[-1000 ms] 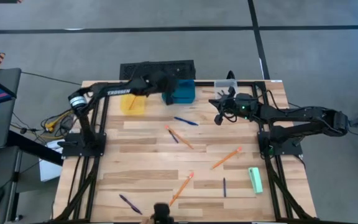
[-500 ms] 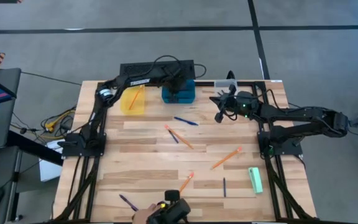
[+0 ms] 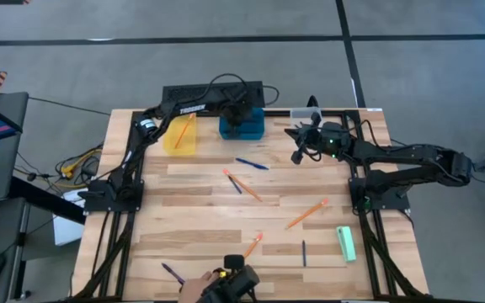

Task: Sort crayons/erasers/pens/pencils in bins
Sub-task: Put the black pen into the transparent blue bin, then put the orange pencil into the transparent yellow bin

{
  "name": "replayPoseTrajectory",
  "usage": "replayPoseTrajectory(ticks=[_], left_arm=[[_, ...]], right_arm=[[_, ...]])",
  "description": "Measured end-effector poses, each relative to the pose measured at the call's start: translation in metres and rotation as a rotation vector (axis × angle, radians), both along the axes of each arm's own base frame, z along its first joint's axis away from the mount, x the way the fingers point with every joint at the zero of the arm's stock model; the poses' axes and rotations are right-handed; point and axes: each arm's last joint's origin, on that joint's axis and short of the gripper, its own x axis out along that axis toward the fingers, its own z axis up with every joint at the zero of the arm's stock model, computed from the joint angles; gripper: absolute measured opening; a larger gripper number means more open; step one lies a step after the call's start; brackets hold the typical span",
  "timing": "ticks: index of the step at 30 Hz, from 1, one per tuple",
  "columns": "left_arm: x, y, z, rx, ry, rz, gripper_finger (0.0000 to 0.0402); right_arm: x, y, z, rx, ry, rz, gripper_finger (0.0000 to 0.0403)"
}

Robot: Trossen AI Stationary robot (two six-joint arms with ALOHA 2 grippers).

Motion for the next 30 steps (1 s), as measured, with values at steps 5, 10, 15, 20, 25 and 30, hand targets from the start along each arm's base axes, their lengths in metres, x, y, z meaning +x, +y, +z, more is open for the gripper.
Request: replayPoseTrajectory(ticks=[5,10,15,20,25,30], left_arm=[[0.002,-0.003,0.001,0.019,0.016,0.007,0.0088],[0.005,-0.011,0.012,0.16,0.13,0.044,0.0108],[-0.001,-0.024,0.045,0.215,0.165,0.062,0.0069],[-0.015,-0.036,0.086,0.095,0.012,0.144,0.0007],[-0.027,-0.051,0.11,0.021,-0.091,0.129,0.0001],[-0.034,-0.081,0.112,0.007,-0.116,0.07,0.0]], right_arm=[[0.0,0.0,0.0,0.0,0.001,0.0,0.0008],[0.0,0.0,-0.001,0.001,0.009,0.001,0.0008],[-0.001,0.0,-0.003,0.001,0.038,0.005,0.0008],[-0.001,0.001,-0.005,-0.004,0.066,0.009,0.0008],[-0.002,0.001,-0.005,-0.006,0.069,0.01,0.0008],[-0.002,0.001,-0.005,-0.006,0.072,0.01,0.0008]])
